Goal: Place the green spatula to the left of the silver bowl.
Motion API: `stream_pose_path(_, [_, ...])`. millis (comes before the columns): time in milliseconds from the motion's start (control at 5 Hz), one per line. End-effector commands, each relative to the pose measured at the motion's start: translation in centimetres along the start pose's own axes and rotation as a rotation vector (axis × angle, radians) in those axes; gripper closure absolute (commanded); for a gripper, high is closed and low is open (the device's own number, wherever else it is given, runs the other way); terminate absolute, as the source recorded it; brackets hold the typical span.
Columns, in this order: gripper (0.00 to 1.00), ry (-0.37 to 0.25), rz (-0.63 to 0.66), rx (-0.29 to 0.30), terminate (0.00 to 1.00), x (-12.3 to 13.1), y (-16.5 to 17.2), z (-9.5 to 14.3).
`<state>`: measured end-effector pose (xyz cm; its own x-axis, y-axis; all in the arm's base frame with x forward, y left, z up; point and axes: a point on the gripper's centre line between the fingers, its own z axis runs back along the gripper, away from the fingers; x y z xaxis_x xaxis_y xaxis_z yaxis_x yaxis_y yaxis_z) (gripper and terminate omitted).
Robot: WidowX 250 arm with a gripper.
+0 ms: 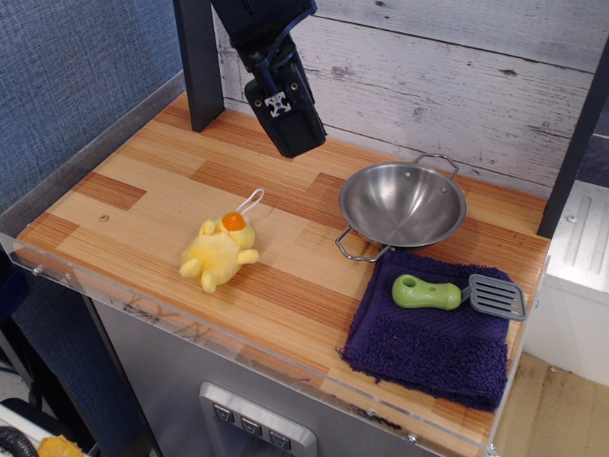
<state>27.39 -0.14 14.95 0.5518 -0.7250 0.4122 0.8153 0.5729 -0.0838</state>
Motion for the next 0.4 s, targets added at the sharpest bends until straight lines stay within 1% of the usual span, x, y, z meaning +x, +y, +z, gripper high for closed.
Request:
stream_pose_path(0, [0.00, 0.000, 0.000, 0.000, 0.00, 0.0, 0.0, 0.0])
stream_pose_path(200, [0.00, 0.000, -0.143, -0.032, 0.00, 4.1, -0.5, -0.7])
